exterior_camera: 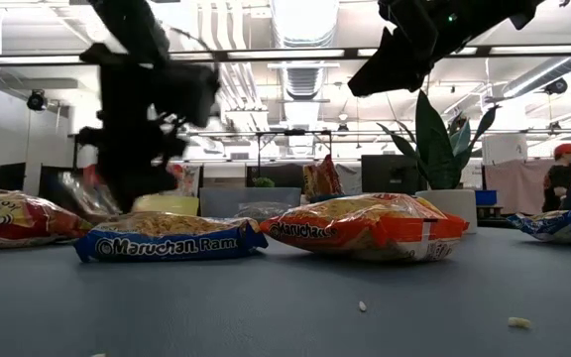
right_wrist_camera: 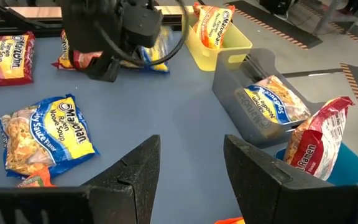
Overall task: Sort Maruchan noodles
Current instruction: Put the blue noodle pack into the black bin
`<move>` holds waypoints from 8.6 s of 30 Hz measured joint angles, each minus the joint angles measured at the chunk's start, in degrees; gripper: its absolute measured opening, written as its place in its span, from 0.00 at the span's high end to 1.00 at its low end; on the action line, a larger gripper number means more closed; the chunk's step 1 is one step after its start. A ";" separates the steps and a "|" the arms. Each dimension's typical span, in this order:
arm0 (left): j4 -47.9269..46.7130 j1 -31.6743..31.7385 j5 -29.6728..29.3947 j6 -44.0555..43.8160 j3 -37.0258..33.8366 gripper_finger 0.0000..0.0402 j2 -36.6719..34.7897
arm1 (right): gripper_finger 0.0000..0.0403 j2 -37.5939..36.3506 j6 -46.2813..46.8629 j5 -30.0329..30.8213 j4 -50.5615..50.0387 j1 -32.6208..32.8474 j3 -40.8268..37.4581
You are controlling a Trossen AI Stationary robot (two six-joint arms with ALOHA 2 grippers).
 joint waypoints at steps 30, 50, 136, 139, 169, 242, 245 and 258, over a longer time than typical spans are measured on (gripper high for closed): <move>-3.54 1.15 1.56 4.49 3.50 0.45 3.76 | 0.59 0.02 2.91 -0.05 -1.68 0.02 -0.02; -4.10 1.13 -3.31 5.08 3.25 0.73 9.21 | 0.59 0.02 3.20 -0.01 -1.65 0.02 -0.02; 53.93 -0.18 12.37 32.23 -28.45 0.55 -31.60 | 0.59 13.18 22.10 -4.53 4.74 -4.01 -0.04; 62.49 0.02 12.05 32.93 -31.97 0.48 -31.40 | 0.59 12.56 21.08 -4.53 4.96 -4.26 -0.07; 104.49 0.23 3.76 29.66 -39.20 0.38 -1.91 | 0.59 12.35 18.45 -4.53 5.80 -4.26 -0.04; 104.02 16.17 -28.41 72.51 -14.64 0.81 0.58 | 0.59 12.46 14.72 -4.49 5.16 -4.26 -0.02; 104.02 16.51 -28.96 76.28 -13.73 0.81 2.13 | 0.59 12.46 14.54 -4.51 4.82 -4.26 -0.02; 104.07 16.95 -39.92 86.97 -10.29 0.80 7.01 | 0.59 12.46 14.38 -4.06 4.51 -4.25 -0.02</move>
